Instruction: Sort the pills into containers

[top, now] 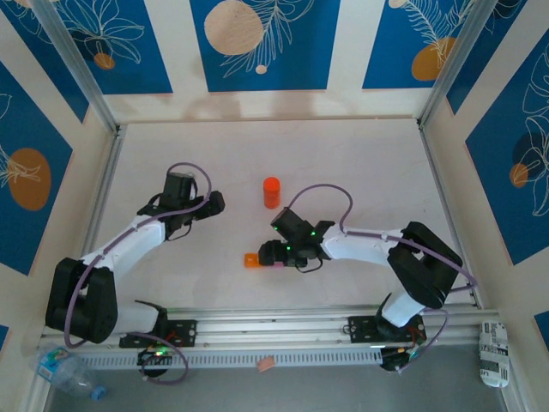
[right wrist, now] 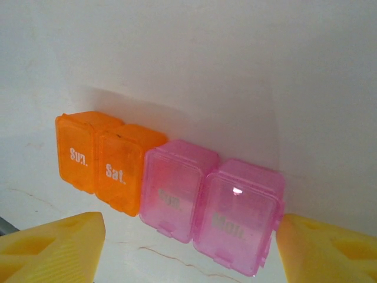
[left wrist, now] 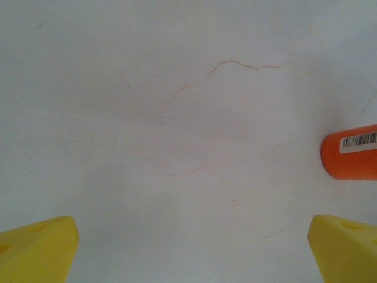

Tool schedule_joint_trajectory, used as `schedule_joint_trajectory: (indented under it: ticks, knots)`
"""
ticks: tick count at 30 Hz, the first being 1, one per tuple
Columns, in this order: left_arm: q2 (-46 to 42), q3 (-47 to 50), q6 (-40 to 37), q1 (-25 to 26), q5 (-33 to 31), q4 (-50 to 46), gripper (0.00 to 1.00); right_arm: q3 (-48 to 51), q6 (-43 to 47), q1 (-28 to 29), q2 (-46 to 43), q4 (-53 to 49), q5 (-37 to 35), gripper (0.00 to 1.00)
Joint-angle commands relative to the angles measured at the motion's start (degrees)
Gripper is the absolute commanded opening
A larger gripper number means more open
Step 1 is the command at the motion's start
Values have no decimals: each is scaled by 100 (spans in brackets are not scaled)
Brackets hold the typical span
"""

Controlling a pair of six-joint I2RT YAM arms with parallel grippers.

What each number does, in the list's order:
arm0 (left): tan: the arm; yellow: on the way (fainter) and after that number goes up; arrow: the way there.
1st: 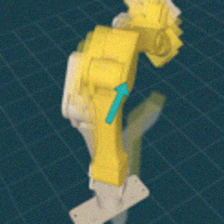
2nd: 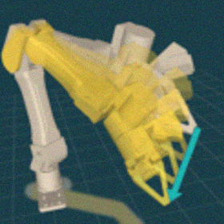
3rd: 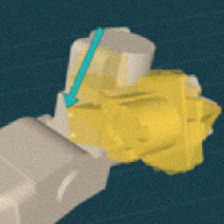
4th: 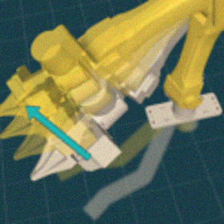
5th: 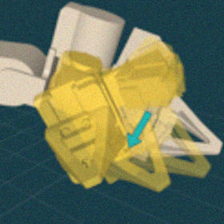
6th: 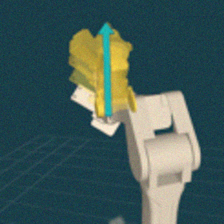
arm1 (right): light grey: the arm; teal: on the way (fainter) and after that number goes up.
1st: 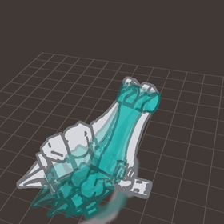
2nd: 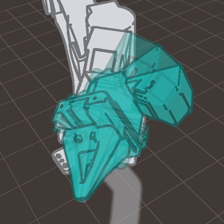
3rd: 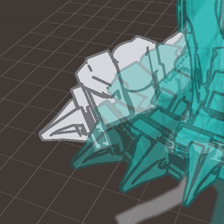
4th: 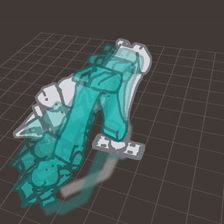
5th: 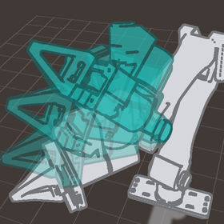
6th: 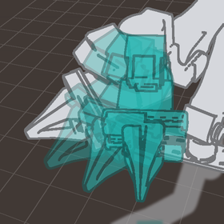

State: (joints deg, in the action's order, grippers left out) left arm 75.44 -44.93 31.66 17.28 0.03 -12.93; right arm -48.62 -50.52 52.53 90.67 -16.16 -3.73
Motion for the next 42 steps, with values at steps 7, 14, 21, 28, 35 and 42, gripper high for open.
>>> schedule_joint_trajectory:
  ticks: [7, 14, 21, 28, 35, 42]
  knots:
    - [-371, 151, 115, 30, 242, 230, 100, -422, 575, 194, -163, -464, 134, 77]
    - [-425, 56, -32, 29, 304, -21, 100, -489, 1932, -283, -471, -573, 248, 81]
    - [-418, 100, -7, 30, 295, 27, 100, -1230, 2281, -613, 569, -616, 825, 80]
    - [-400, 74, -21, 32, 322, 5, 100, -1563, 2259, -484, 1203, -555, 1085, 76]
    - [-350, 15, -55, 29, 348, 24, 100, -1322, 2240, -232, 1032, -537, 1178, 76]
    - [-249, 13, -55, 30, 392, 64, 100, -1073, 2229, 14, 863, -580, 1196, 75]
